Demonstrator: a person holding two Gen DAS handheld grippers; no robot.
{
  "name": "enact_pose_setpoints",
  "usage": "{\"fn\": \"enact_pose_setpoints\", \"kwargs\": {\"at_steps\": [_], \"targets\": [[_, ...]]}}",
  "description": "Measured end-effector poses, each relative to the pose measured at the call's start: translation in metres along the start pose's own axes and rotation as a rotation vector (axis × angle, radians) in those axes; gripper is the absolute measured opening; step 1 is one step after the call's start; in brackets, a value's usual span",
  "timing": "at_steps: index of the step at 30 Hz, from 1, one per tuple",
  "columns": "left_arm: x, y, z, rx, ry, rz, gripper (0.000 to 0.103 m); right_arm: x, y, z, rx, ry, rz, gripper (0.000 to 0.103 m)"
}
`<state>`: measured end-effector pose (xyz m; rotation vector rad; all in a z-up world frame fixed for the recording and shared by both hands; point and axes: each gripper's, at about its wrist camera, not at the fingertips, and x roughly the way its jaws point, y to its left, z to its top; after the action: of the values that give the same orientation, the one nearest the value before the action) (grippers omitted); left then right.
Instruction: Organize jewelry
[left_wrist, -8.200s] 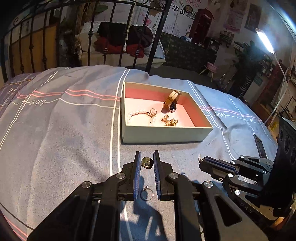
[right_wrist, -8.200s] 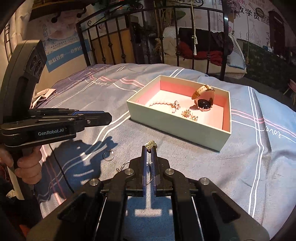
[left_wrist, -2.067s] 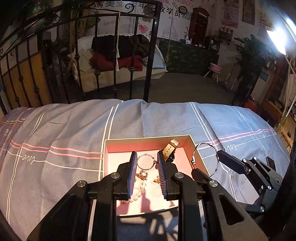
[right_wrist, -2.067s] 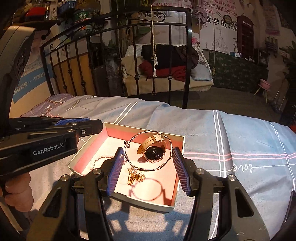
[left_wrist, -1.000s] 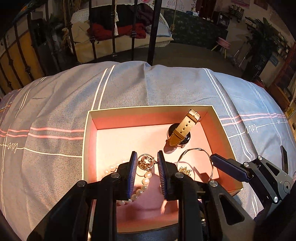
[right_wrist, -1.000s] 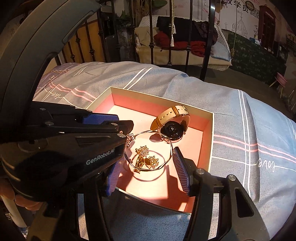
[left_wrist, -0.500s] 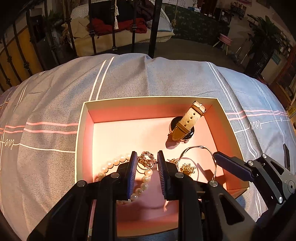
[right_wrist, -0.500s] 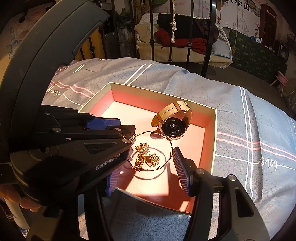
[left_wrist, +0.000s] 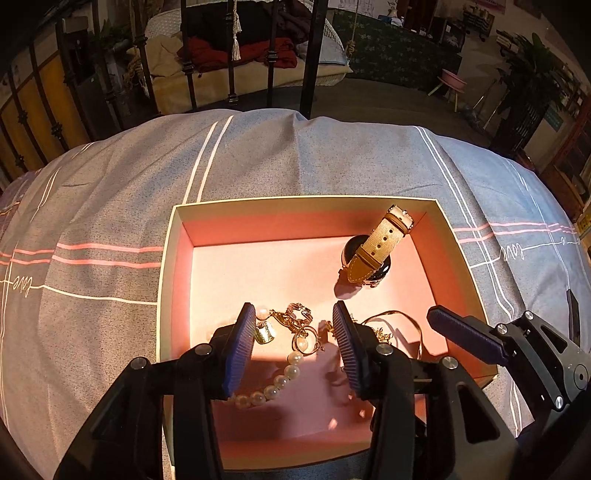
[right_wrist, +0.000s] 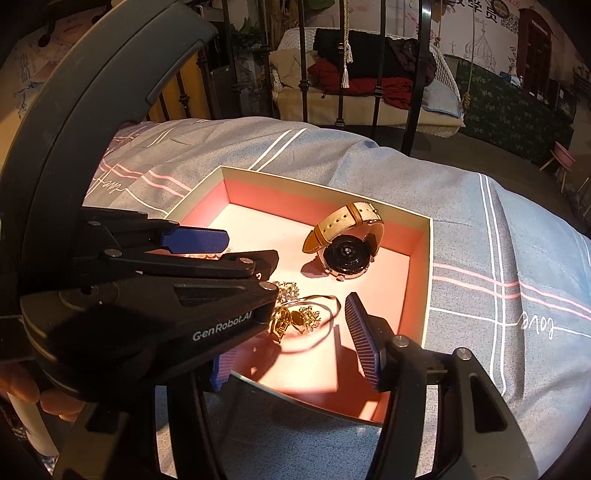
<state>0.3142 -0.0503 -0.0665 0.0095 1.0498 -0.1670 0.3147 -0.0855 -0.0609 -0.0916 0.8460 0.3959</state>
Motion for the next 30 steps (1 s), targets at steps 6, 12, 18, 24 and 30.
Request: {"fn": "enact_pose_setpoints", "kwargs": {"at_steps": [6, 12, 18, 24, 30], "targets": [[-0.009, 0.002, 0.000, -0.019, -0.013, 0.002, 0.072, -0.010, 0.001, -0.002, 0.002, -0.033, -0.009, 0.071], [-0.033, 0.002, -0.004, -0.018, -0.075, -0.005, 0.083, -0.026, 0.006, -0.010, -0.006, -0.087, -0.046, 0.089], [-0.080, -0.001, -0.029, 0.008, -0.225, -0.041, 0.089, -0.052, 0.009, -0.037, -0.006, -0.147, -0.118, 0.097], [-0.135, 0.003, -0.087, 0.017, -0.487, -0.023, 0.094, -0.100, 0.013, -0.081, 0.023, -0.355, -0.253, 0.097], [-0.168, -0.001, -0.143, 0.041, -0.642, 0.041, 0.096, -0.157, 0.028, -0.112, 0.034, -0.628, -0.327, 0.097]]}}
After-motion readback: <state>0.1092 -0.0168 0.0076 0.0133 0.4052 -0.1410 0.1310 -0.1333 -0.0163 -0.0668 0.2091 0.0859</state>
